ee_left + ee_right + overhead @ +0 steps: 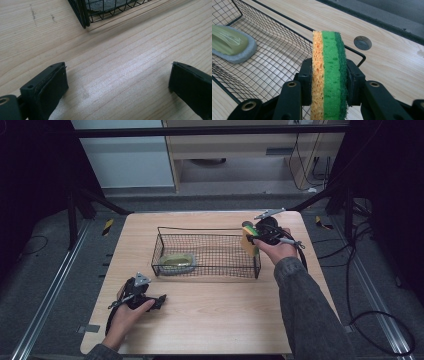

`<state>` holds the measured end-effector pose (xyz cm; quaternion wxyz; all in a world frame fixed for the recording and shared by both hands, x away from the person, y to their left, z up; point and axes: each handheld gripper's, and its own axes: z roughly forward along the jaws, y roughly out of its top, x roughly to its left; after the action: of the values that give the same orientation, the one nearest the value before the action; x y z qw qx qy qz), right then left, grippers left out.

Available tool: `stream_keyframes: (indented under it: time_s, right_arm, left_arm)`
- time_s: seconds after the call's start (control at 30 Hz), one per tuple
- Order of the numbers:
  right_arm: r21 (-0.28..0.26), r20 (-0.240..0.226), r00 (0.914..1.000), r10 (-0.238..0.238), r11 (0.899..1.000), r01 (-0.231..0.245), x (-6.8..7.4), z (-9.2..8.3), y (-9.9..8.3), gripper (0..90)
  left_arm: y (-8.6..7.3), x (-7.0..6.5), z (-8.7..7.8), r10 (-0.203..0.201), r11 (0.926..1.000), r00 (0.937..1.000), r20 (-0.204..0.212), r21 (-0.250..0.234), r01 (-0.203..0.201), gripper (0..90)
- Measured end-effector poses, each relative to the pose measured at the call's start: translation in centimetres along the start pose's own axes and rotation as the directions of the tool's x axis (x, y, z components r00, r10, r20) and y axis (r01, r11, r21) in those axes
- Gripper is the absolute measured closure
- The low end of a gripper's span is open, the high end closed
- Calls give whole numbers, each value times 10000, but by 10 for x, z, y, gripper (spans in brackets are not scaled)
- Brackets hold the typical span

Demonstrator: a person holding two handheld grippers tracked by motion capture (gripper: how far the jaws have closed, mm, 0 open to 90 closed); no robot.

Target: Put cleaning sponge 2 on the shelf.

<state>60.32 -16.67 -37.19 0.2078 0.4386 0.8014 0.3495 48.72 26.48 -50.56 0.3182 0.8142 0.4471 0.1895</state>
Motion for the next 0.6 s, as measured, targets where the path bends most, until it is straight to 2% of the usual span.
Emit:
stream_keyframes:
  time_s: [0.6]
  right_arm:
    - [306,-35,9997,244,9992,-243,-1,18,-15,643]
  left_arm:
    - [0,0,0,43,10000,10000,39,-5,-43,9]
